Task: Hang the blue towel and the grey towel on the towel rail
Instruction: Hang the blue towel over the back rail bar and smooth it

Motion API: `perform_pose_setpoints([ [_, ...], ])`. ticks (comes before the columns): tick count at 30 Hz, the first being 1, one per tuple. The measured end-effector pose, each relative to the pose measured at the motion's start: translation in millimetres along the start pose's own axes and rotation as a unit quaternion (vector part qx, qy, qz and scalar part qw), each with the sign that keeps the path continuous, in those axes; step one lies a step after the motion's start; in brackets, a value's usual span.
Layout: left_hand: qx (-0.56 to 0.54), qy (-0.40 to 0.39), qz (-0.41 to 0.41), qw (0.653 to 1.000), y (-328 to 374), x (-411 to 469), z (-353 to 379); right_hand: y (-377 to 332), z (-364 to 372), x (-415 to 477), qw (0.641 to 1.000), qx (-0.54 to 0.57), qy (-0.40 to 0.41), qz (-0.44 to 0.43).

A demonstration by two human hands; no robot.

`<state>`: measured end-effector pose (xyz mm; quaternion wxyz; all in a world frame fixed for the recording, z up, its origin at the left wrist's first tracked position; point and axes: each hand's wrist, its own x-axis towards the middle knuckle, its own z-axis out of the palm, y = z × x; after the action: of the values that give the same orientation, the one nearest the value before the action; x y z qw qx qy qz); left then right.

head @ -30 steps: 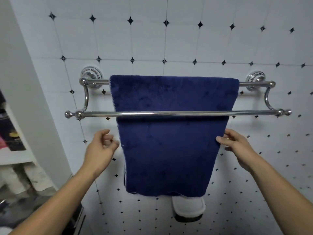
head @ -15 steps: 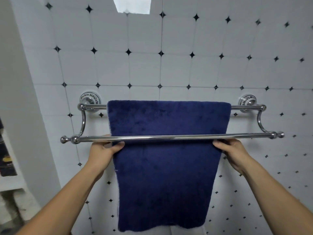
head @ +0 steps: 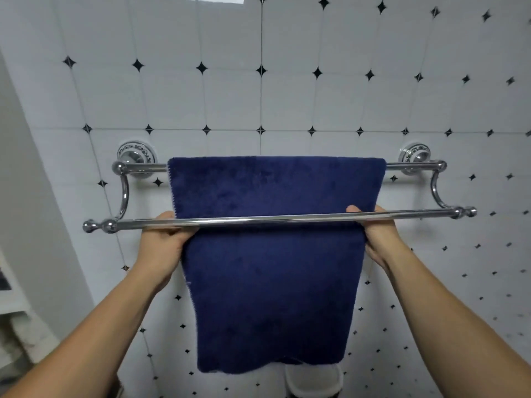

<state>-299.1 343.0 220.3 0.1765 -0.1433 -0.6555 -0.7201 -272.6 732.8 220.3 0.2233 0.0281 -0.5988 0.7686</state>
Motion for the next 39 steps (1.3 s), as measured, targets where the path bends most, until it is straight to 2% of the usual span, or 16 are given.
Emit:
perform_pose_setpoints([
  [2,-0.033,-0.003,0.010,0.999,-9.9,-12.1,-3.6,21.7,-5.4,-13.9,1.000,-0.006,-0.008,0.007],
  [4,-0.031,-0.039,-0.004,0.999,-31.8,-31.9,-5.2,49.7,-17.6,-32.8,0.997,-0.041,-0.032,0.062],
  [8,0.014,-0.056,-0.124,0.991,-84.0,-71.3,-9.9,101.7,-41.8,-70.8,0.956,-0.188,-0.125,0.186],
  [10,0.019,-0.049,-0.161,0.986,-98.9,-75.2,-16.0,117.1,-53.2,-81.9,0.945,-0.220,-0.111,0.215],
  [13,0.024,-0.061,-0.170,0.983,-104.7,-72.7,-21.9,128.1,-63.9,-86.6,0.945,-0.233,-0.059,0.220],
  [19,0.001,-0.021,-0.227,0.974,-128.0,-103.1,-23.5,150.3,-71.7,-109.3,0.931,-0.272,-0.047,0.238],
  [24,0.045,-0.118,-0.274,0.953,-146.2,-123.9,-23.9,163.8,-73.4,-127.5,0.919,-0.287,-0.032,0.269],
  [26,0.070,-0.124,-0.276,0.950,-147.3,-122.2,-24.0,160.7,-70.0,-125.4,0.925,-0.258,-0.025,0.277],
  [28,0.088,-0.115,-0.275,0.950,-147.3,-118.2,-28.4,156.2,-64.9,-122.1,0.942,-0.152,0.012,0.299],
  [30,0.099,-0.107,-0.274,0.951,-147.7,-115.7,-34.0,149.5,-55.8,-120.4,0.941,-0.068,0.058,0.326],
  [31,0.103,-0.107,-0.274,0.950,-148.3,-115.3,-35.6,147.3,-50.5,-120.3,0.938,-0.083,0.068,0.330],
  [32,0.106,-0.107,-0.275,0.949,-148.8,-115.3,-36.2,145.2,-44.9,-119.8,0.932,-0.146,0.054,0.326],
  [34,0.105,-0.108,-0.277,0.949,-149.7,-115.8,-34.9,143.2,-31.2,-119.1,0.909,-0.291,-0.027,0.298],
  [36,0.111,-0.109,-0.274,0.949,-150.6,-115.1,-33.6,142.5,-16.0,-118.3,0.877,-0.371,-0.109,0.283],
  [38,0.123,-0.104,-0.271,0.949,-152.5,-113.5,-34.7,146.0,-9.7,-113.9,0.866,-0.375,-0.118,0.307],
  [39,0.129,-0.102,-0.270,0.949,-153.4,-112.0,-35.2,149.3,-12.1,-109.8,0.879,-0.352,-0.099,0.305],
])
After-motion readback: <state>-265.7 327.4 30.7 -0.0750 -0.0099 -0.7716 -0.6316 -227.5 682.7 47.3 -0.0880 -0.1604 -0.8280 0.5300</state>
